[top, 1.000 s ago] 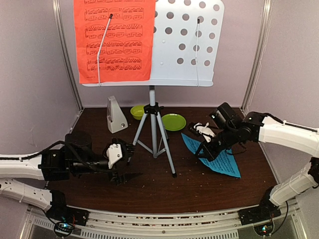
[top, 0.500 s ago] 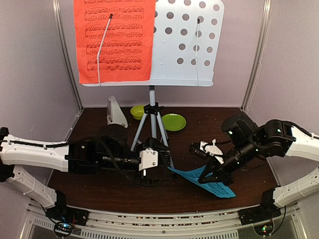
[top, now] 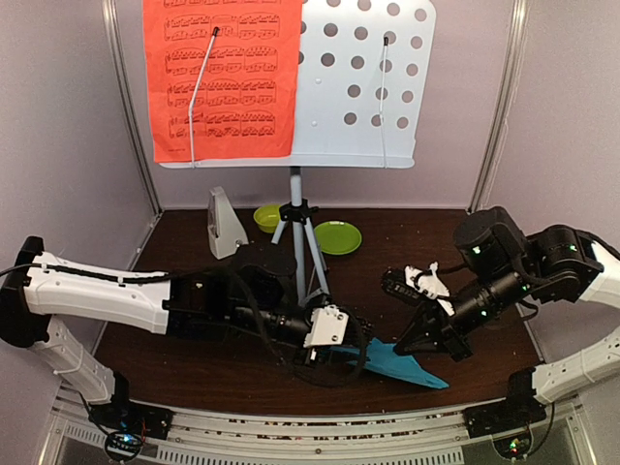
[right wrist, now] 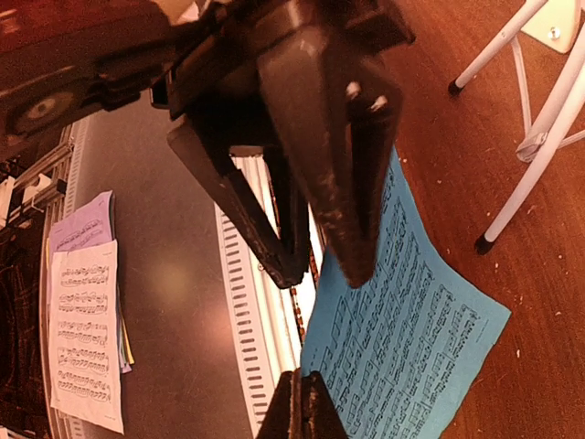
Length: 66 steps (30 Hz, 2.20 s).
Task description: Set up the instrument practice props
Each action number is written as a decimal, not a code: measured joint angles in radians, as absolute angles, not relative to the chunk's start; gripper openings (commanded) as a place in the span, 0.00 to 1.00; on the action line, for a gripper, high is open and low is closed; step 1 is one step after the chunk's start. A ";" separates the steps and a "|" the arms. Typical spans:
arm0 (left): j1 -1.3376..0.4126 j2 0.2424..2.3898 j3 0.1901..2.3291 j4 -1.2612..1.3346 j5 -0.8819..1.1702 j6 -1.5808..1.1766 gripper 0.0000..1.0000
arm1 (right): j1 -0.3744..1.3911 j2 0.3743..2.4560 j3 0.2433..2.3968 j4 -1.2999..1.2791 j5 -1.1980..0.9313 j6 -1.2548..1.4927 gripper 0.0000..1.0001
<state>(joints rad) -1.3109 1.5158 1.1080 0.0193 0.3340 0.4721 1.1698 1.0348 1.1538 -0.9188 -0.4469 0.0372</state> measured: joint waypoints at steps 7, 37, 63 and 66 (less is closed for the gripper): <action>-1.311 1.515 1.108 0.050 0.344 0.398 0.00 | 1.172 0.918 1.106 -0.803 -0.407 0.060 0.44; -1.243 1.430 1.063 0.090 0.364 0.109 0.00 | 1.225 0.844 0.962 -0.504 0.097 0.167 0.16; -1.243 1.419 1.058 0.078 0.363 0.091 0.00 | 1.305 0.870 0.962 -0.480 0.065 0.163 0.49; -1.243 1.419 1.061 0.076 0.363 0.091 0.00 | 1.308 0.914 0.990 -0.483 0.106 0.168 0.34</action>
<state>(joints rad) -1.2430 1.4193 1.0607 0.0757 0.3630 0.0914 1.3083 0.9138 0.9897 -0.4831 0.1059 0.1680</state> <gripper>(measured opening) 0.009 0.454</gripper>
